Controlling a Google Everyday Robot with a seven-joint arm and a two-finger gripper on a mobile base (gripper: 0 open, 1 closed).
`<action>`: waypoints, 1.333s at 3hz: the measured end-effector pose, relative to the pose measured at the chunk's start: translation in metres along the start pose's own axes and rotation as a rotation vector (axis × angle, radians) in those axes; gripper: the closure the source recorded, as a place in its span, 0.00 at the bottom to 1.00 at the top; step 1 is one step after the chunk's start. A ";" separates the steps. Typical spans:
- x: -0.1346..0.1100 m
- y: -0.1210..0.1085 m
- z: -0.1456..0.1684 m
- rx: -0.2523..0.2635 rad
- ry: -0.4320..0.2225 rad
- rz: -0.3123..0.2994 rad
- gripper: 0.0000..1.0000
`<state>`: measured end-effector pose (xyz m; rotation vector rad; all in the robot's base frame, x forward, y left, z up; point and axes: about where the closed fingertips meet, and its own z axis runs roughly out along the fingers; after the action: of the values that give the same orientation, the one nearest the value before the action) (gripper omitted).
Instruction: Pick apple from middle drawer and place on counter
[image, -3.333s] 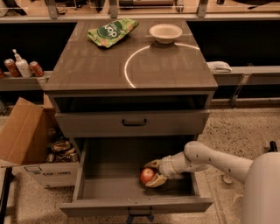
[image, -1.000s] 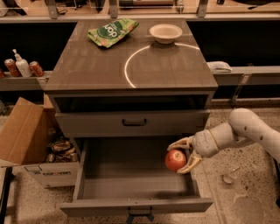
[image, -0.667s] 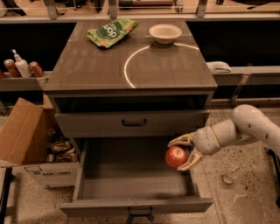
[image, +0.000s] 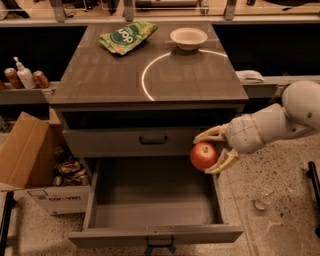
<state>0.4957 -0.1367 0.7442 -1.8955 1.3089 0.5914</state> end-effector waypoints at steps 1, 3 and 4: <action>-0.058 -0.034 -0.048 0.059 0.080 -0.050 1.00; -0.060 -0.046 -0.055 0.079 0.073 -0.054 1.00; -0.065 -0.076 -0.077 0.118 0.069 -0.051 1.00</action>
Offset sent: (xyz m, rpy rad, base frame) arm 0.0066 0.0025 0.0664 -0.0459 -0.0701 -0.0297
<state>0.5392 -0.1441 0.8622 -1.8612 1.3058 0.4166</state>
